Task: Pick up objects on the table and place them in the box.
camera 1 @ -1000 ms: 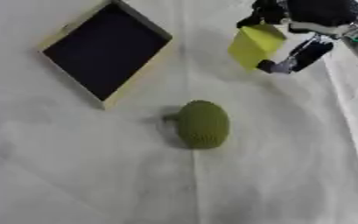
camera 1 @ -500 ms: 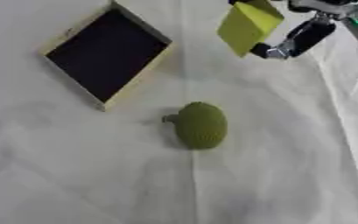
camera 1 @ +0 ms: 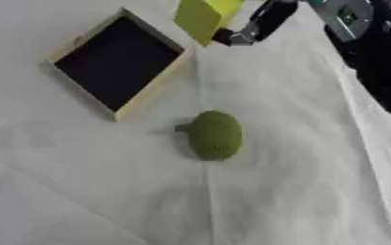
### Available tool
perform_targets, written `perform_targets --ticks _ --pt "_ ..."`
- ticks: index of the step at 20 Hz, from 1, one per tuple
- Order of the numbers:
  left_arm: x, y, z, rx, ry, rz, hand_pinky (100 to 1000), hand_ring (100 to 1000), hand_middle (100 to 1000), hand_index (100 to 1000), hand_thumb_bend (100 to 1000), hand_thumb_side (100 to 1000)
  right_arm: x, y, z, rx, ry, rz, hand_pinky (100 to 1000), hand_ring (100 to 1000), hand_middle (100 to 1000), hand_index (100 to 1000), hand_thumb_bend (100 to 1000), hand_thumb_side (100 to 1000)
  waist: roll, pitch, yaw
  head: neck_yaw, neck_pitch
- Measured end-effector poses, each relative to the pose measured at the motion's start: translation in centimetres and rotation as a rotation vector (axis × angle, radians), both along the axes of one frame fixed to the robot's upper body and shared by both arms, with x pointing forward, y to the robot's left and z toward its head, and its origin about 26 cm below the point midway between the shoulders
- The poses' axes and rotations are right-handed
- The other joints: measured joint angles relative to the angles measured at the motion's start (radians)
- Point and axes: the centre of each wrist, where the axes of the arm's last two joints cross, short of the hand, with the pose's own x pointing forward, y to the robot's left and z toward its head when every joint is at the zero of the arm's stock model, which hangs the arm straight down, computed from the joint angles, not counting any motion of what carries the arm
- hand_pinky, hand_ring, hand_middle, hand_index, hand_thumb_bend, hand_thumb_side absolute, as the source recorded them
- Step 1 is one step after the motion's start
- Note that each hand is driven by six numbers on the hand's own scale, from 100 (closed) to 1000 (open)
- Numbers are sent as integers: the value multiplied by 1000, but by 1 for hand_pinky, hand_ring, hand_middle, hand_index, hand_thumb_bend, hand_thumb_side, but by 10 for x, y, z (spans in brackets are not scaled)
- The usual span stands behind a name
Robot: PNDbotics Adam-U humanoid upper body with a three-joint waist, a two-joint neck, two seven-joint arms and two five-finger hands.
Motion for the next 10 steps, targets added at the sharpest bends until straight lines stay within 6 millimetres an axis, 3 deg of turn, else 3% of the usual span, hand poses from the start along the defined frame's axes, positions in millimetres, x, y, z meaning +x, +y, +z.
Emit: perform_targets --ticks 5,10 --pt "1 -7 1 -14 2 -25 834 646 671 804 100 672 16 25 -12 0 54 -13 795 651 230 434 103 493 -10 -6 25 -23 0" --pt "2 -12 3 -21 -2 -39 833 647 671 804 100 672 31 36 -27 -8 84 -47 794 652 247 452 100 476 -13 -9 41 -40 0"
